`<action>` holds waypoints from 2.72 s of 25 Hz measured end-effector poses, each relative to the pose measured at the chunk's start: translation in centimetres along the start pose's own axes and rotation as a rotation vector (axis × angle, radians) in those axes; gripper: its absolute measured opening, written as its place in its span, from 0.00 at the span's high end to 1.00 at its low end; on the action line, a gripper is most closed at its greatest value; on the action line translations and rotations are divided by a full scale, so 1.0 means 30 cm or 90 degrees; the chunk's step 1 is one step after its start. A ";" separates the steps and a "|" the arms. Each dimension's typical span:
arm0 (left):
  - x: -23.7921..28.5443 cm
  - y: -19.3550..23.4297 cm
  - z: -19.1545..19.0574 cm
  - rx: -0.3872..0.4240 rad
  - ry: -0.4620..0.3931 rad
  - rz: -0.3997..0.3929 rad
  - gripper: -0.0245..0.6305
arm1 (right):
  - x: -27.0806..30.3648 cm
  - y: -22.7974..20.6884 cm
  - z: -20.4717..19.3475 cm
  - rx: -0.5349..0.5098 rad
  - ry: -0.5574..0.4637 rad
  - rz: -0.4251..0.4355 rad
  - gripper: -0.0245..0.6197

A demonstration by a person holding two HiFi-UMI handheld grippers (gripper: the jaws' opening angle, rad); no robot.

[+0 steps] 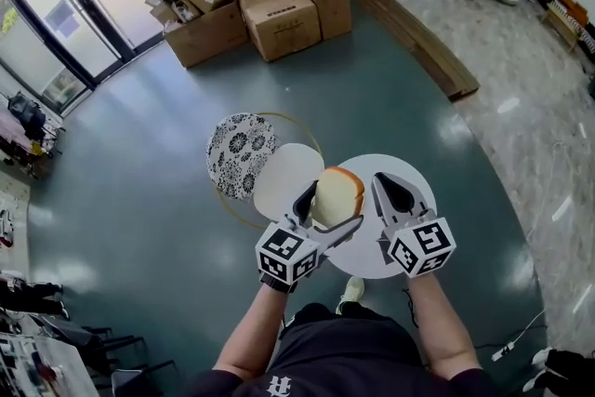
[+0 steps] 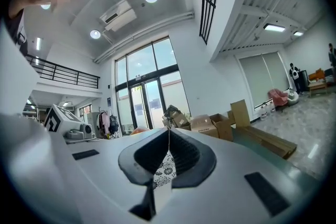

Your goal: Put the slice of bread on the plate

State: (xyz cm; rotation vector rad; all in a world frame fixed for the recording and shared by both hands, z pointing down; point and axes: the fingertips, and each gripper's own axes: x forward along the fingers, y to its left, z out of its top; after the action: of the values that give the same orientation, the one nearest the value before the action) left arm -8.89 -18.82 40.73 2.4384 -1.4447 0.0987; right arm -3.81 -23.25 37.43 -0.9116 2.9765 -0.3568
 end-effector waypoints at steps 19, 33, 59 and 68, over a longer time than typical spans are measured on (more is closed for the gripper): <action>0.248 0.255 -0.240 0.011 0.092 -0.032 0.19 | 0.194 -0.203 -0.239 0.043 0.040 -0.062 0.95; 0.394 0.412 -0.636 0.019 0.194 -0.035 0.19 | 0.273 -0.326 -0.532 0.067 0.065 -0.102 0.95; 0.577 0.541 -1.135 0.054 0.393 -0.037 0.19 | 0.312 -0.452 -0.872 0.105 0.105 -0.116 0.95; 0.610 0.561 -1.204 0.081 0.418 -0.035 0.19 | 0.342 -0.465 -0.927 0.115 0.112 -0.108 0.95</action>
State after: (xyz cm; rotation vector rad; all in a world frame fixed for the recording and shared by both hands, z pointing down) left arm -11.05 -31.21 82.75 2.2131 -1.0909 0.9062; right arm -6.68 -34.21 68.18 -1.1702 2.9607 -0.7337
